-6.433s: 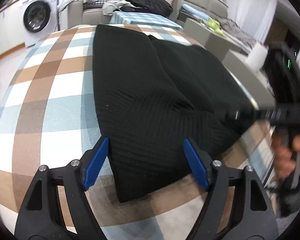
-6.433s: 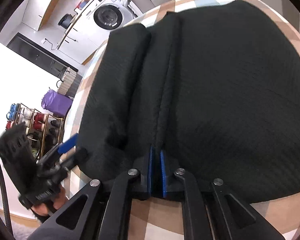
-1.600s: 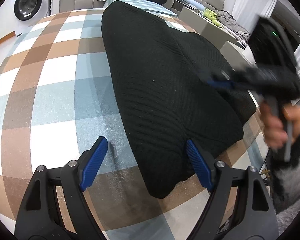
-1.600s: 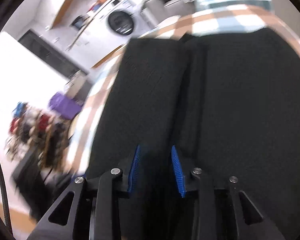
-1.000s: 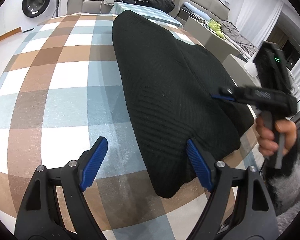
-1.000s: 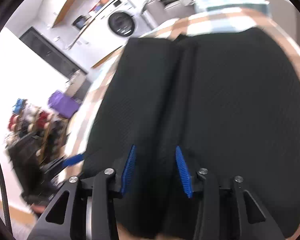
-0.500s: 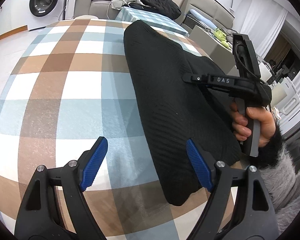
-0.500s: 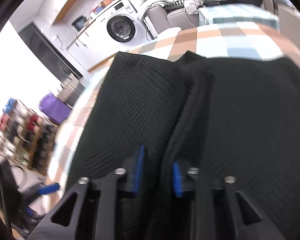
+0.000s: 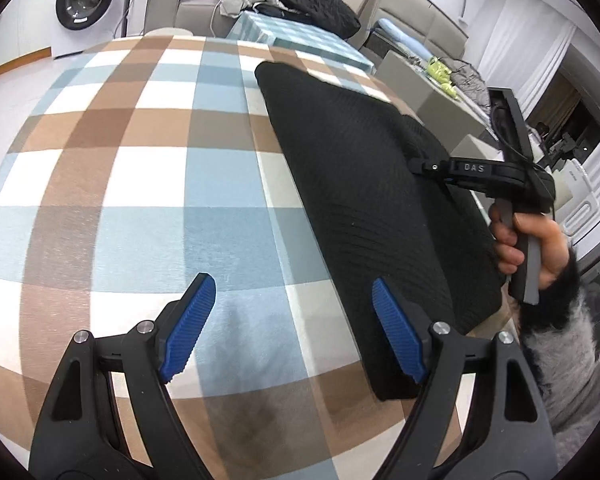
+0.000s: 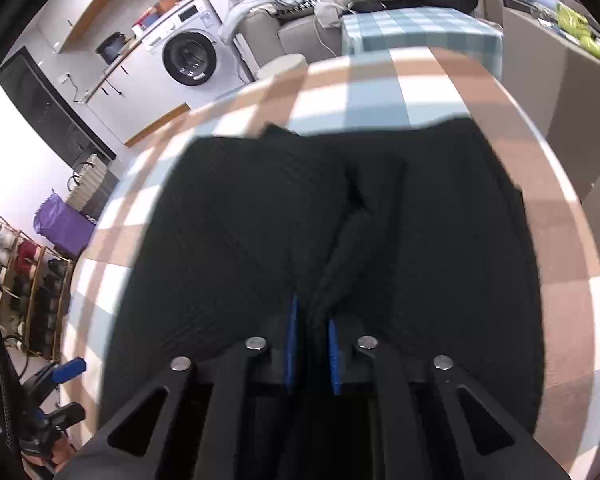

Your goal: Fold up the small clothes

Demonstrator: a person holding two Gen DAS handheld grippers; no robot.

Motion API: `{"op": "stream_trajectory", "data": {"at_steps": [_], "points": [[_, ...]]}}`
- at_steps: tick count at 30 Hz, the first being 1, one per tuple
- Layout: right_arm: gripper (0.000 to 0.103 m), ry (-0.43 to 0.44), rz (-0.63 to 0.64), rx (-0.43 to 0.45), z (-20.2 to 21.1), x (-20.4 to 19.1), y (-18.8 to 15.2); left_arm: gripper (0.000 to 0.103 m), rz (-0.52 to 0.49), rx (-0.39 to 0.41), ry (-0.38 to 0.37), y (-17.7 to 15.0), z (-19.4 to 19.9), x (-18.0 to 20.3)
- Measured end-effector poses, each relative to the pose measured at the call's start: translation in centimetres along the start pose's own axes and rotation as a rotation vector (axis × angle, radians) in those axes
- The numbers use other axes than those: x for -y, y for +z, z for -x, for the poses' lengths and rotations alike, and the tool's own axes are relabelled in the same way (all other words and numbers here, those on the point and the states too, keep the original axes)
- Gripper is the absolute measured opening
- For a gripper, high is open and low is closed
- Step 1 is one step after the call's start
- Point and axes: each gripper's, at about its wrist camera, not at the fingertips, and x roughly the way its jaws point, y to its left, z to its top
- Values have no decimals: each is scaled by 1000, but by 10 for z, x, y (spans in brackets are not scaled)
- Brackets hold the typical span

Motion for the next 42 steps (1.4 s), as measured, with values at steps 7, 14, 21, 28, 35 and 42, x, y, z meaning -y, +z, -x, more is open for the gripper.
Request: {"op": "stream_trajectory", "data": {"at_steps": [7,14,21,28,35,42], "points": [[44,108,-30,-32,38,5,-44,79,-25,-11,-18,1,-6,13],[38,235,-42,-40,77,12,-119,79,-40,-21,-34,1,-9,16],[9,181,93,9,104,-4,-112,79,-47,-16,-36,1,-4,22],[20,30,110,-51,95,14,-124,79,-96,-26,-44,0,-10,40],[42,36,43,14,117,39,-122,79,-96,-50,-63,1,-32,46],[44,10,-17,99,135,58,-115,73,-22,-47,-55,19,-57,40]]}}
